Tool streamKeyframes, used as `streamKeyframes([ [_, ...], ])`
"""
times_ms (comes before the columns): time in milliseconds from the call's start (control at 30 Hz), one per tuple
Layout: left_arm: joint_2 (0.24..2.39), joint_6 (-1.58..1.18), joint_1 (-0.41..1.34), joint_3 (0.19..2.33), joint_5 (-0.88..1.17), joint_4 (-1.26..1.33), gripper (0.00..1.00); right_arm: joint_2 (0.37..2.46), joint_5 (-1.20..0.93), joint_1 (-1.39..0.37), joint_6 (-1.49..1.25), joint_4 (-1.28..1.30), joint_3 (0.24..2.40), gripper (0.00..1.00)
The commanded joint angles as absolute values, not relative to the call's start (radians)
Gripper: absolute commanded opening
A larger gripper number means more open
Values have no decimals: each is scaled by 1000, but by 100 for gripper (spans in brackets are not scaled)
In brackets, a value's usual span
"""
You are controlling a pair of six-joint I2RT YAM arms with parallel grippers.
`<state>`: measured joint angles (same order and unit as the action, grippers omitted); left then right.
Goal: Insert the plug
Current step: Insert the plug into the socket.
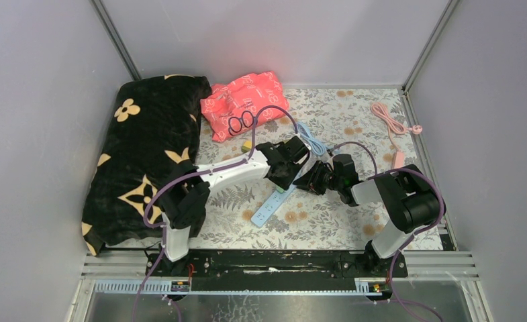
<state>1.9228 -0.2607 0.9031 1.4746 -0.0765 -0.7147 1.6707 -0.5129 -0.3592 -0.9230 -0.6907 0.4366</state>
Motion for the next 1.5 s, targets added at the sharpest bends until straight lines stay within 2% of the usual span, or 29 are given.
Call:
streamKeyframes([
  [0, 2014, -287, 929, 1428, -71, -744, 0, 1716, -428, -403, -859, -580, 450, 35],
  [700, 2027, -309, 928, 1371, -14, -698, 0, 1700, -405, -415, -831, -534, 474, 34],
  [1033, 1964, -312, 927, 1463, -17, -707, 47, 1674, -403, -416, -823, -523, 477, 37],
  [1233, 1933, -320, 927, 1552, -53, -738, 58, 1639, -398, -415, -816, -508, 480, 37],
  [1367, 1875, -335, 924, 1579, -84, -738, 71, 1593, -387, -416, -805, -484, 483, 39],
  [1467, 1818, -340, 913, 1572, -102, -733, 74, 1558, -379, -416, -790, -455, 490, 42],
])
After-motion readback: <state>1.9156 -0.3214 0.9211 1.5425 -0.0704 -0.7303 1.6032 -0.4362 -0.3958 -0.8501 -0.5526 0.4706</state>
